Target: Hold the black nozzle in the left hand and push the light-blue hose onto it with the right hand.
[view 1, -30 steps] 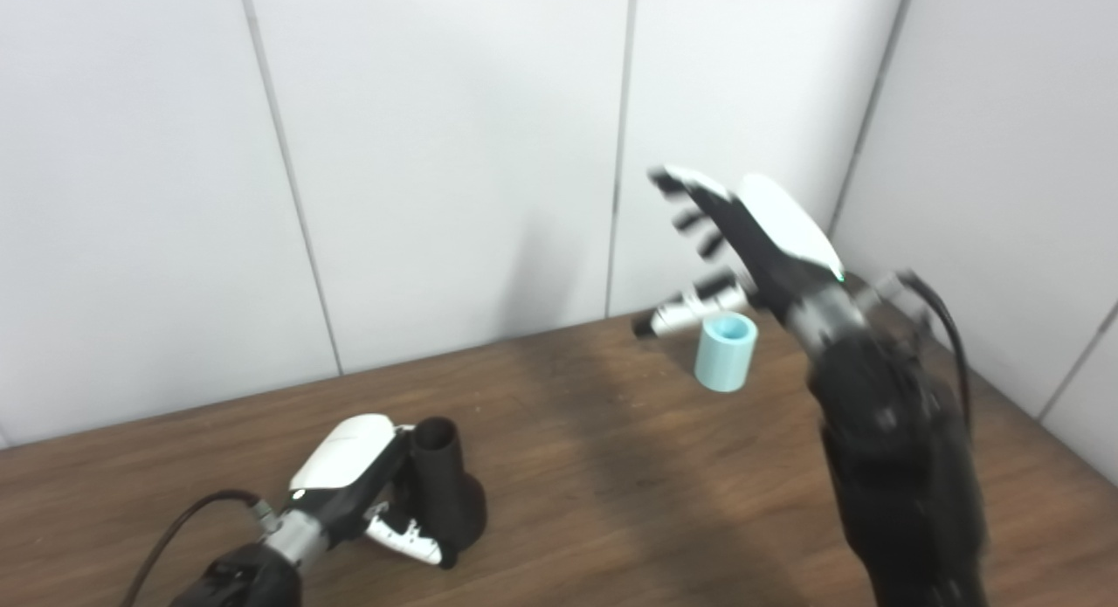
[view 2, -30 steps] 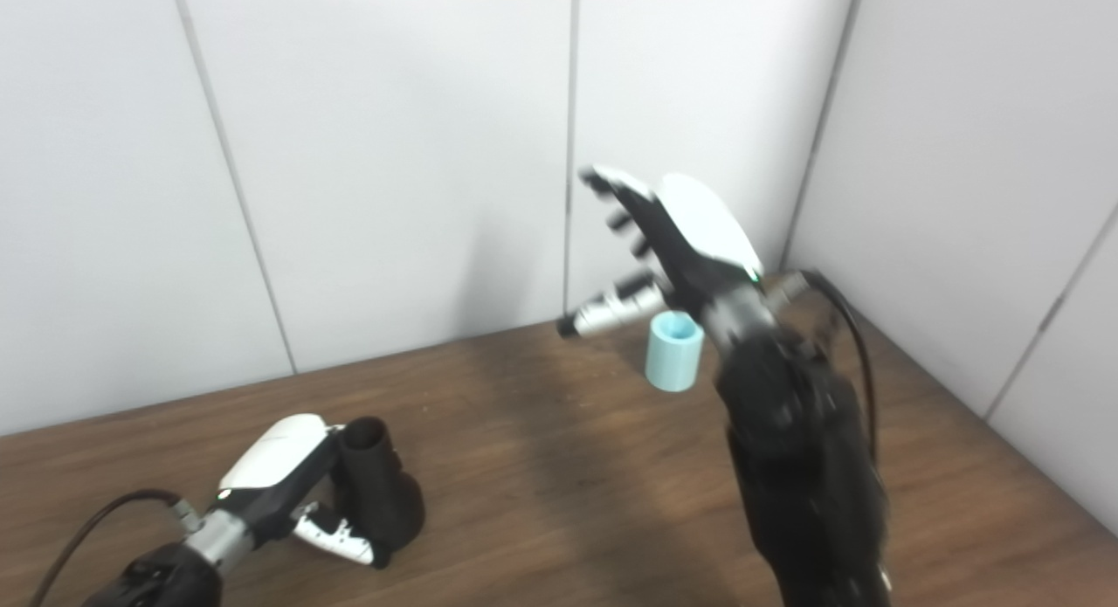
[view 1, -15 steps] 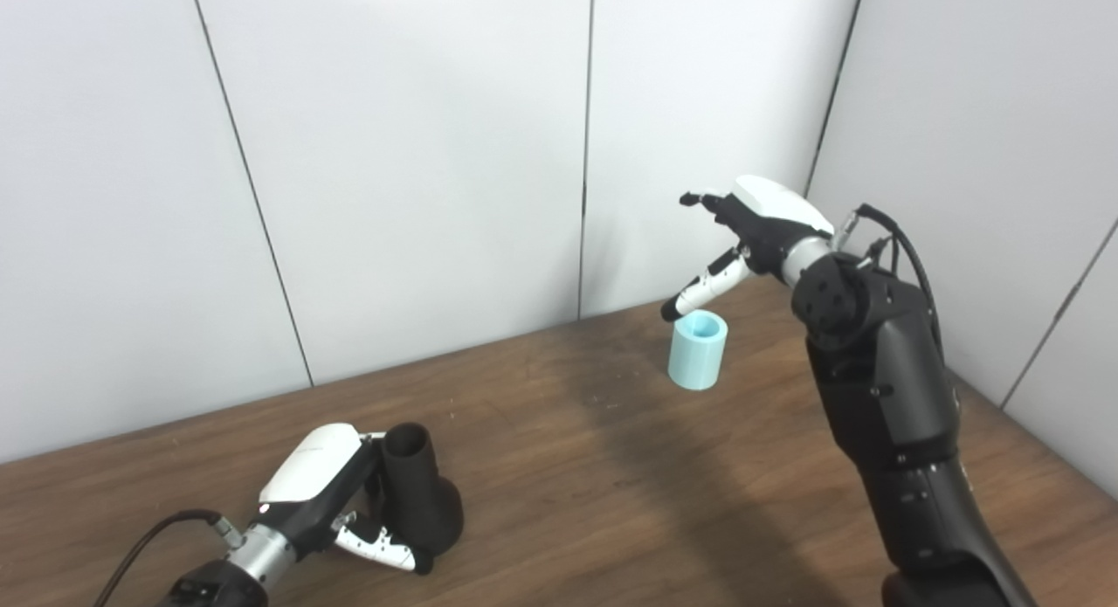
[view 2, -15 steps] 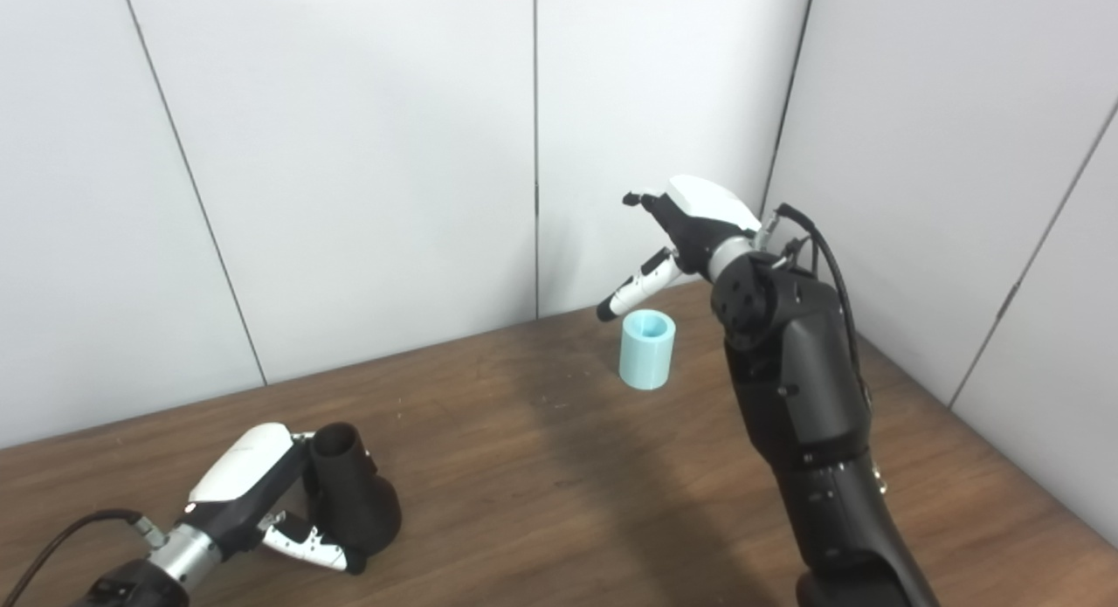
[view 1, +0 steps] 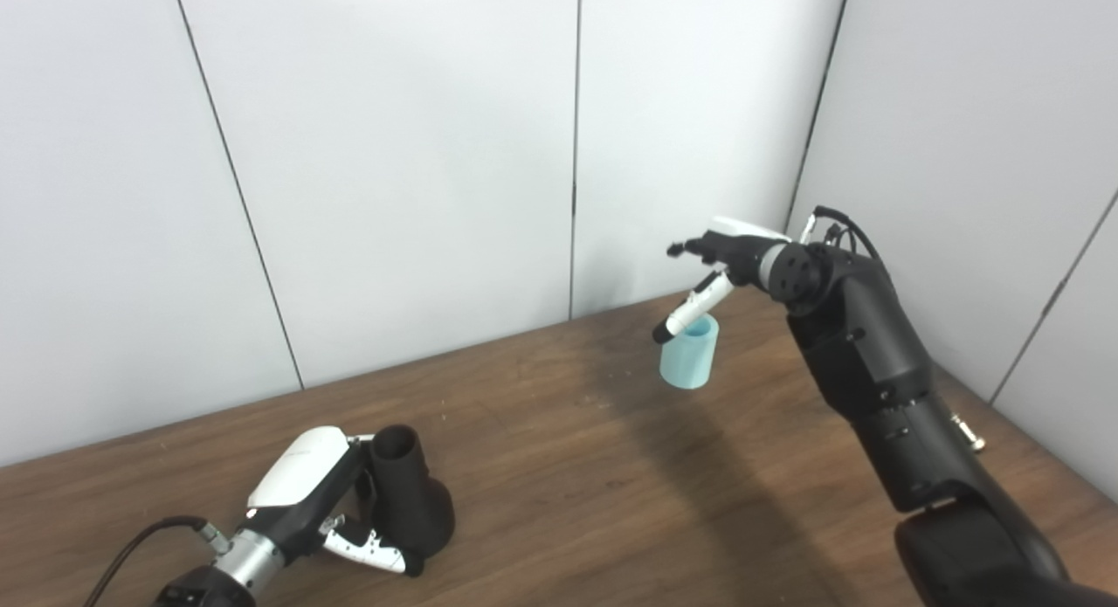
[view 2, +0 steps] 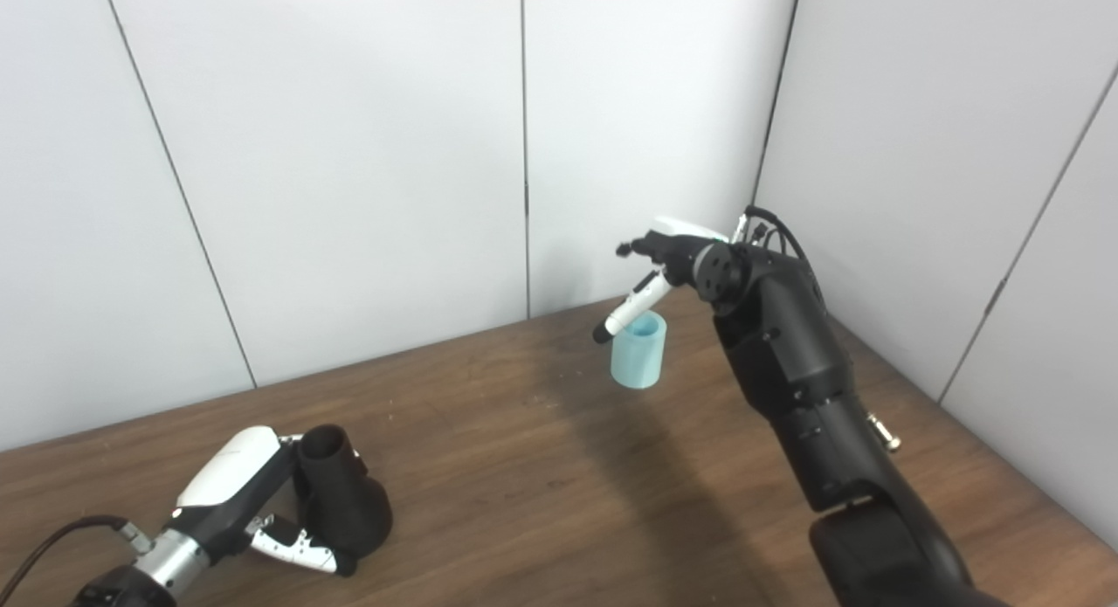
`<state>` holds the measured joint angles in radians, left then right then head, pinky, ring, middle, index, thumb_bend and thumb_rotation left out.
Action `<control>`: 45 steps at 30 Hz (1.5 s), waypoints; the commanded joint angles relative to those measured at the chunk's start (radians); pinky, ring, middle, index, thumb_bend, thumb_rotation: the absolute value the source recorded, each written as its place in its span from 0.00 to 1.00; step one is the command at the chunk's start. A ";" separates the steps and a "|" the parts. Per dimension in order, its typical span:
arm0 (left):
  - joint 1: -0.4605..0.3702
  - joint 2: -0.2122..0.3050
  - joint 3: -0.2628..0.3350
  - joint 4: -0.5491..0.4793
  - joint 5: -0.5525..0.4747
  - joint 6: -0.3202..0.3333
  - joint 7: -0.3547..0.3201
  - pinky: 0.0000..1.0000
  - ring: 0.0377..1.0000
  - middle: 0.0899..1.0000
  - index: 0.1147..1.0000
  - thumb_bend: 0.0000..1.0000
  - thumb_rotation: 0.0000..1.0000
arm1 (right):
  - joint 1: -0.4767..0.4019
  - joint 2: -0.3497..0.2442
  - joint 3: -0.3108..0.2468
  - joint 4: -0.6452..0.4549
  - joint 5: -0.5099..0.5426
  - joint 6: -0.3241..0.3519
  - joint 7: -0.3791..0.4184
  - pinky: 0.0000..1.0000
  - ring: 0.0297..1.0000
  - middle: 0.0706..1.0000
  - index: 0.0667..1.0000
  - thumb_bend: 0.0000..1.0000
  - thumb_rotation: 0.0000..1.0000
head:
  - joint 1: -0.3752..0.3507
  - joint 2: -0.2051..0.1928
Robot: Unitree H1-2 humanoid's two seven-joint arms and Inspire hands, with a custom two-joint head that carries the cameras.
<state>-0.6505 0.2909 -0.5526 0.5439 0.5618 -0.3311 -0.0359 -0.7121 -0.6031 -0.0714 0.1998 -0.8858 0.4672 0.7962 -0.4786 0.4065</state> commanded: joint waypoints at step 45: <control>0.108 0.105 -0.037 -0.049 0.065 0.087 -0.151 0.41 0.43 0.39 0.43 0.53 0.00 | -0.009 -0.066 0.247 0.215 0.214 -0.076 -0.445 0.63 0.72 0.77 0.75 0.87 0.04 | 0.028 0.030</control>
<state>-0.6167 0.3342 -0.5524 0.4467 0.5587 -0.2952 -0.0869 -0.6786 -0.6256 0.1803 0.4468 -0.6721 0.3899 0.3609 -0.4495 0.4357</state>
